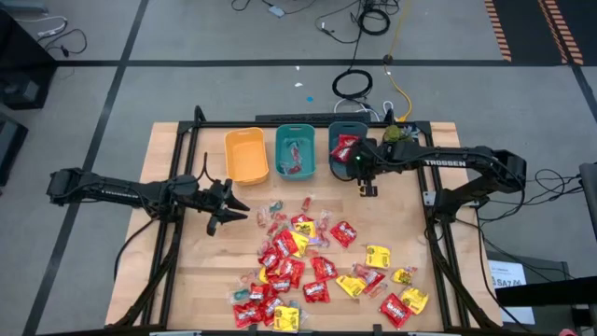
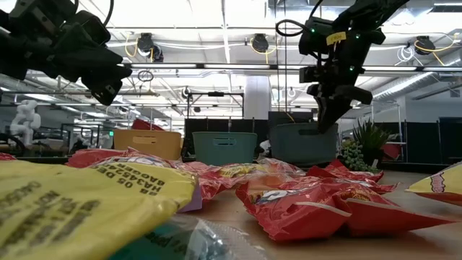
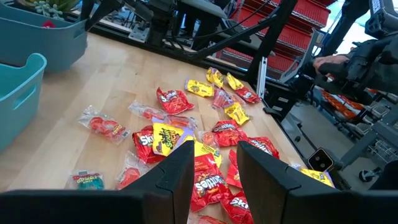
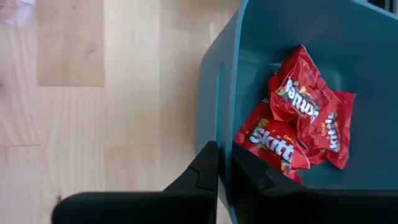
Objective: Sort candy
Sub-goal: Adjust the blue bin
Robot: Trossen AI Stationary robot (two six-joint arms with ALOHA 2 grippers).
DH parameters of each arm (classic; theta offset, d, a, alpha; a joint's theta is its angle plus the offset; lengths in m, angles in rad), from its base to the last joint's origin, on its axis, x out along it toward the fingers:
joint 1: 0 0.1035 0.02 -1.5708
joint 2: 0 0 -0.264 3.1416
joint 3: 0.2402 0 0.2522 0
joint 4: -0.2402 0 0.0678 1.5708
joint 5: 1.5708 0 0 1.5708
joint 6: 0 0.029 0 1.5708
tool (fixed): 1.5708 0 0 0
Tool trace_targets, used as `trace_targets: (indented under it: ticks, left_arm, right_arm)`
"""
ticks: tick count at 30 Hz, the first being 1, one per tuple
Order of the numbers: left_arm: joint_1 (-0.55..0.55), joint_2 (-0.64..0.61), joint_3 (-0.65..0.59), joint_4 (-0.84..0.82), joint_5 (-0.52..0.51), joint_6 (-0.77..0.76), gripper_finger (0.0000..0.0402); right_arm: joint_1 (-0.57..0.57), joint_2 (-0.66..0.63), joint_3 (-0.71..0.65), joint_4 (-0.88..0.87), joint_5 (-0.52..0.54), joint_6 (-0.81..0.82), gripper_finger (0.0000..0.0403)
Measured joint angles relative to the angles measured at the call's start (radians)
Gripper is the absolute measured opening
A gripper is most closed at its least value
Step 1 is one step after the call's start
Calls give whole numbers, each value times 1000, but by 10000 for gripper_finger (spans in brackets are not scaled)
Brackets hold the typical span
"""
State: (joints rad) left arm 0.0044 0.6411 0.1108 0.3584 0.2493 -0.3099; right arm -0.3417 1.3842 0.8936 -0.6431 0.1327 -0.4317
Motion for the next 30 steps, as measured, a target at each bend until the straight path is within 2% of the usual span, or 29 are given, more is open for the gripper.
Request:
trace_targets:
  ticks: [30]
  left_arm:
    - [0, 0, 0, -1, 0, -3, 130]
  right_arm:
    - [0, 0, 0, 29, 3, 0, 20]
